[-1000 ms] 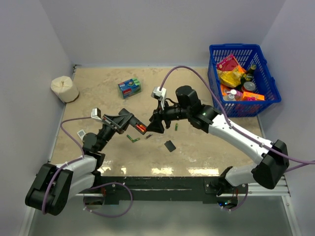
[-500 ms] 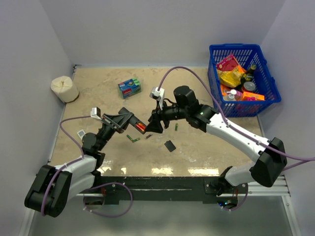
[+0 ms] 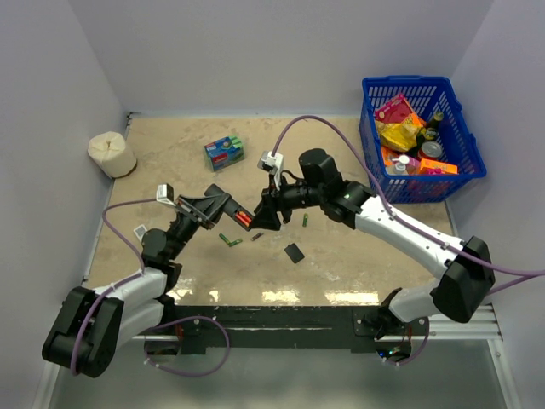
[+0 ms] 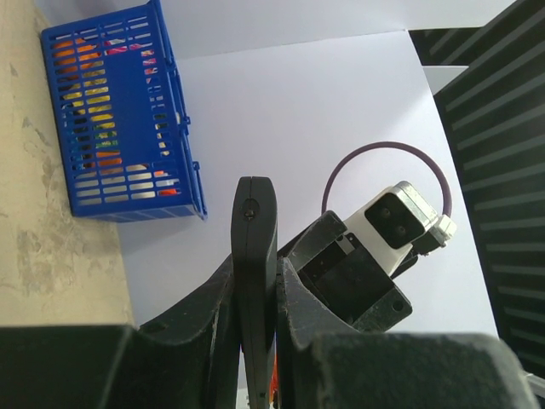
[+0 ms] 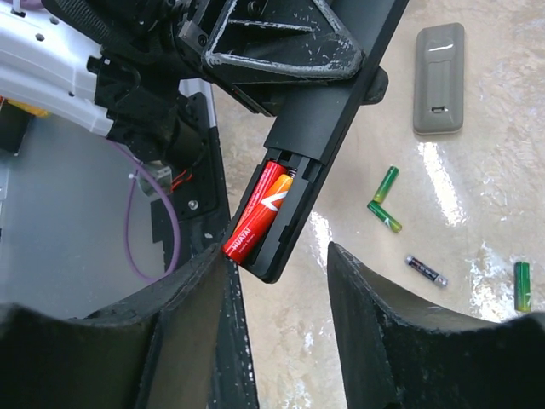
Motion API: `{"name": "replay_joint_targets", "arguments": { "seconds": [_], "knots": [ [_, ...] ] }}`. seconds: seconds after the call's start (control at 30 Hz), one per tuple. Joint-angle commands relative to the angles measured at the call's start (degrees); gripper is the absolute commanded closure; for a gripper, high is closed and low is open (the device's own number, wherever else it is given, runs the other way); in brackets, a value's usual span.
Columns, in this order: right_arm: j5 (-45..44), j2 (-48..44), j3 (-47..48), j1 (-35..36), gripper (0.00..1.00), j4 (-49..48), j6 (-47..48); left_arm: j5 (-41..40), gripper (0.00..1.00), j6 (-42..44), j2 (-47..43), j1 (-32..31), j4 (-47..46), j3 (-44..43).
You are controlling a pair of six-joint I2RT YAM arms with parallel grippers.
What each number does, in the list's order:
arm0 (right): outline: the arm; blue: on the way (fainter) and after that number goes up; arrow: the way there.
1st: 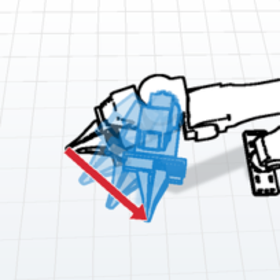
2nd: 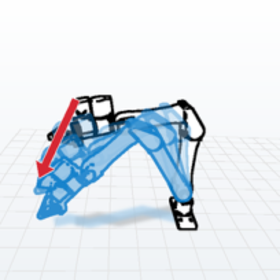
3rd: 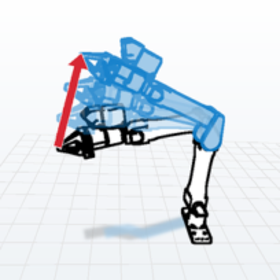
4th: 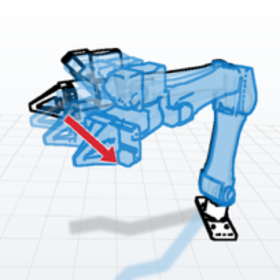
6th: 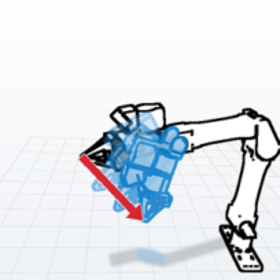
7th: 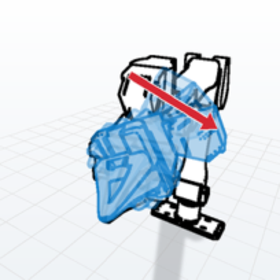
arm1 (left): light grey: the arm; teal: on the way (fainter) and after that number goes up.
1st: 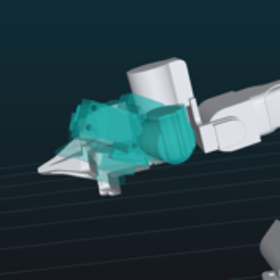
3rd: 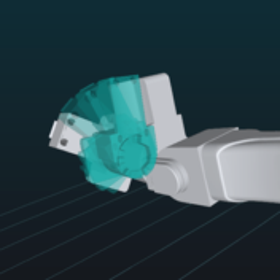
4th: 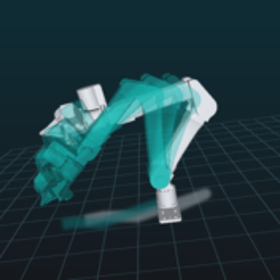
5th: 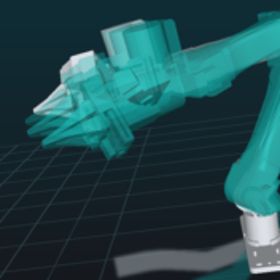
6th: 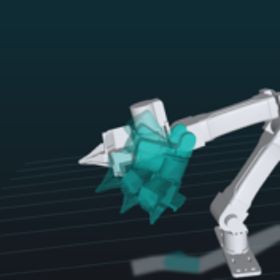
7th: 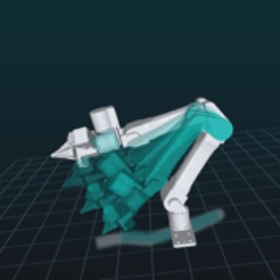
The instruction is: Load the batteries into the remote control
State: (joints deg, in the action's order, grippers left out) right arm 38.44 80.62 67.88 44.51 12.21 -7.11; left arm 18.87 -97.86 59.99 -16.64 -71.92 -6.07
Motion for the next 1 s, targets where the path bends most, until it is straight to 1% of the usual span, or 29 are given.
{"name": "replay_joint_targets", "arguments": {
  "seconds": [0.0,0.17,0.27,0.47,0.57,0.63,0.73,0.83,0.93,0.97],
  "knots": [
    [0.1,1.1,0.5,-0.1,0.5,-1.4,-2.1,2.1,1.0,1.2,-0.6,-0.6,-6.5,-2.8],
    [0.6,2.2,0.5,-0.2,0.58,-1.3,-3.9,3.4,1.0,1.7,1.4,-0.6,-11.6,-3.8],
    [-0.3,2.9,0.5,-0.2,0.65,-1.3,-5.6,4.4,1.0,2.3,1.8,-0.6,-13.0,-4.7],
    [0.0,4.4,0.8,-0.5,0.84,-1.5,-7.9,6.2,1.0,3.3,2.7,-0.6,-16.5,-5.5],
    [0.9,5.2,1.6,-0.7,0.88,-1.2,-9.2,8.4,1.0,4.3,3.1,-0.6,-18.3,-6.5],
    [1.6,6.0,2.5,-0.7,0.88,-0.2,-9.2,9.0,1.0,4.6,3.3,-0.6,-20.2,-6.6],
    [2.4,6.6,3.2,-0.7,0.94,0.0,-9.9,9.5,1.0,4.9,3.6,-0.6,-22.3,-6.9],
    [3.0,7.4,4.5,-0.8,0.94,1.8,-10.1,11.1,1.0,5.9,4.1,-0.8,-23.0,-8.4],
    [3.9,8.6,6.4,-0.8,0.88,4.0,-9.8,11.9,1.0,7.0,4.2,-1.0,-23.0,-9.8],
    [4.0,8.8,6.7,-0.8,0.84,4.5,-9.5,11.9,1.0,7.2,4.2,-1.0,-22.7,-9.8]
  ]
}}
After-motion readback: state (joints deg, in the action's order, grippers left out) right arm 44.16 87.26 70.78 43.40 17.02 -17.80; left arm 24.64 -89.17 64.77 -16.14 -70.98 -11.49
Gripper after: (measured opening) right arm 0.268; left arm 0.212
